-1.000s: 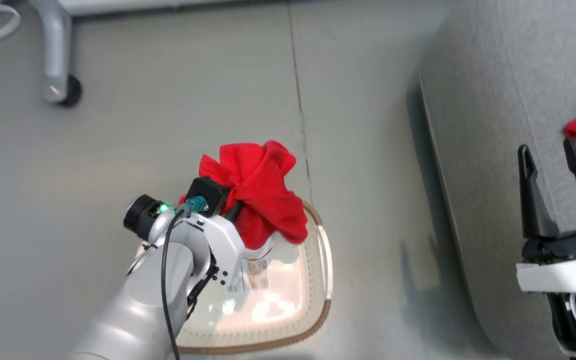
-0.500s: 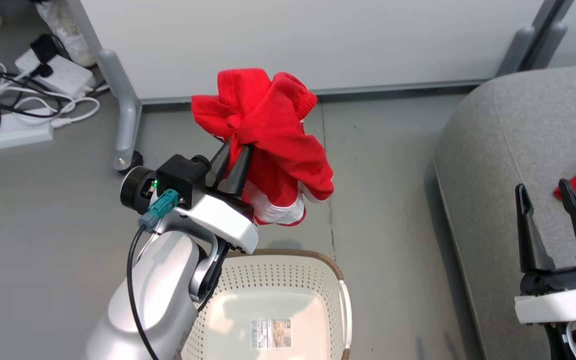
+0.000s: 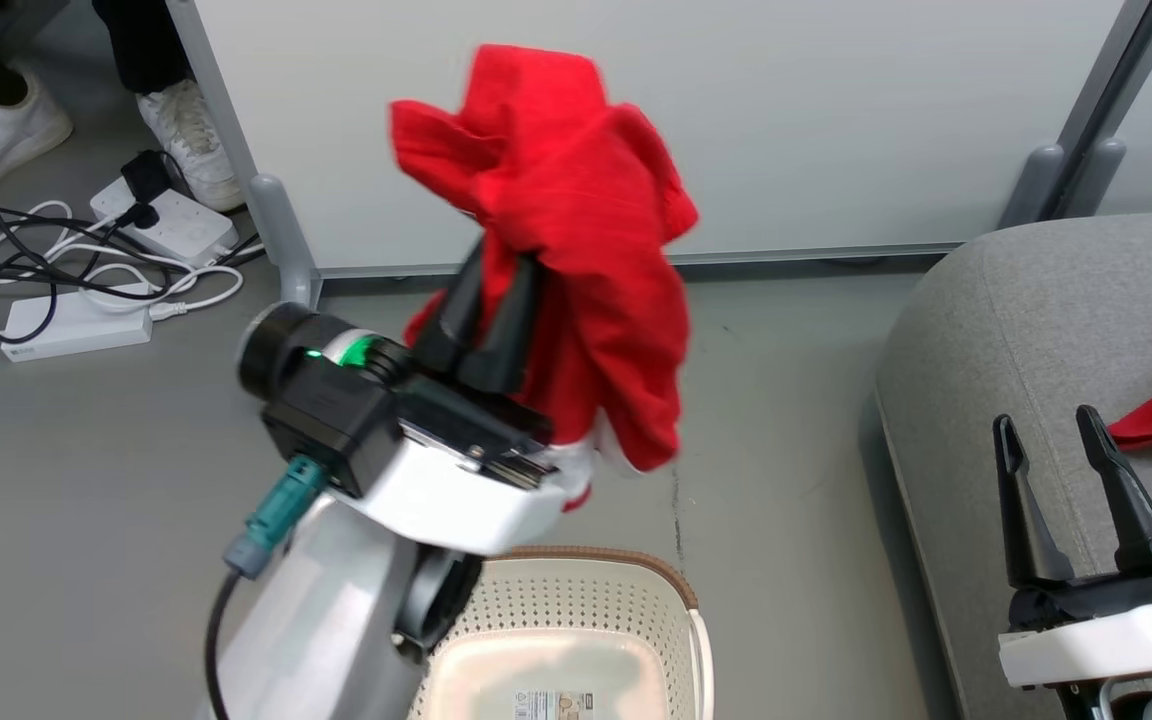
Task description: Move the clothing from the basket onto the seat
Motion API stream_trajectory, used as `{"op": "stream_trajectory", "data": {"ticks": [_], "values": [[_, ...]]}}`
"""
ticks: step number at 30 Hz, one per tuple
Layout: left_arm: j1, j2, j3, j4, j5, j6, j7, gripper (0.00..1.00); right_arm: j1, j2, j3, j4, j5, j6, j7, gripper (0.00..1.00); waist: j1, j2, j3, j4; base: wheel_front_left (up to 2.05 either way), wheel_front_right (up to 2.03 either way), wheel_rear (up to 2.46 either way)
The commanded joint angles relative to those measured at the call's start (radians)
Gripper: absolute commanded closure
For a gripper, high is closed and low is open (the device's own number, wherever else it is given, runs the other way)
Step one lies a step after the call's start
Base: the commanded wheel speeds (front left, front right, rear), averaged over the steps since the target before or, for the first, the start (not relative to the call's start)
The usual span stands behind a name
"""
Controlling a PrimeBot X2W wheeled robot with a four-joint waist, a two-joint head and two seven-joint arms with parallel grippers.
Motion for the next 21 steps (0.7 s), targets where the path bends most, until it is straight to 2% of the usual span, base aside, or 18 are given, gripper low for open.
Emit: {"op": "stream_trajectory", "data": {"ticks": [1, 10, 21], "values": [[0.014, 0.002, -0.021, -0.012, -0.010, 0.007, -0.001, 1.00, 0.012, -0.001, 0.001, 0.000, -0.009, 0.000, -0.002, 0.00, 0.0000, 0.0000, -0.003, -0.004, 0.00, 0.00, 0.00], [0.037, 0.002, -0.189, 0.005, -0.057, 0.007, -0.001, 1.00, 0.016, 0.005, 0.004, 0.007, -0.008, 0.000, -0.002, 0.00, 0.0000, 0.0000, -0.014, -0.026, 0.00, 0.00, 0.00], [0.038, 0.002, -0.207, 0.026, -0.069, 0.025, -0.001, 1.00, 0.017, 0.005, 0.006, 0.001, -0.008, 0.000, -0.002, 0.00, 0.0000, 0.0000, -0.021, -0.041, 0.00, 0.00, 0.00]]}}
